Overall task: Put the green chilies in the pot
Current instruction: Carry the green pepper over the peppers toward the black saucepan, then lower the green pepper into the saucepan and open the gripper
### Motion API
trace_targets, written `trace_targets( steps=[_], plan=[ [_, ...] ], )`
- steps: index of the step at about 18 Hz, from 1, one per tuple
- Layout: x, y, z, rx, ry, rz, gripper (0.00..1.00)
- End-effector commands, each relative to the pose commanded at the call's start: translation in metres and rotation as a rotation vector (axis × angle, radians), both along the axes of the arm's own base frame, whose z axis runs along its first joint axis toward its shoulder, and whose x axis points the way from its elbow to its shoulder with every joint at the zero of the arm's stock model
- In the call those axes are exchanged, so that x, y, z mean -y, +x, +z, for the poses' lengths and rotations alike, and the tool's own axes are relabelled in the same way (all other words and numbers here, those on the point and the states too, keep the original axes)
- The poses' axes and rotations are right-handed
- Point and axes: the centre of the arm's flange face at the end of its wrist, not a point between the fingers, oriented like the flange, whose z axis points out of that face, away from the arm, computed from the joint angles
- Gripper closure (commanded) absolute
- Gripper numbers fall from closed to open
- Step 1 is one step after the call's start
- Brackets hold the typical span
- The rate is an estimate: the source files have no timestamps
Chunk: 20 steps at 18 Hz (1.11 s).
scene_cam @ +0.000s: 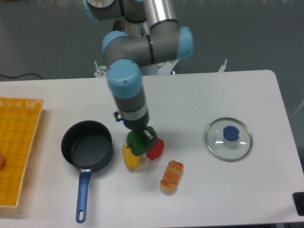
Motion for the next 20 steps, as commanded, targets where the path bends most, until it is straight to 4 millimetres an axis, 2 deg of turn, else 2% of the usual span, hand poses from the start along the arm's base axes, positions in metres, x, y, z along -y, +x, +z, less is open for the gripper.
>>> trace_targets(
  steps=[6,8,12,16,20],
  plan=[
    [-0.023,0.062,0.001,0.001,0.017,0.030,0.61],
    [-0.029,0.082,-0.003,0.005,0.015,0.039,0.61],
    [-0.041,0.108,-0.019,0.018,0.001,0.054,0.61],
    [-0.049,0.124,-0.039,0.031,-0.024,0.059,0.61],
    [-0.050,0.124,-0.051,0.038,-0.042,0.059,0.61]
  ],
)
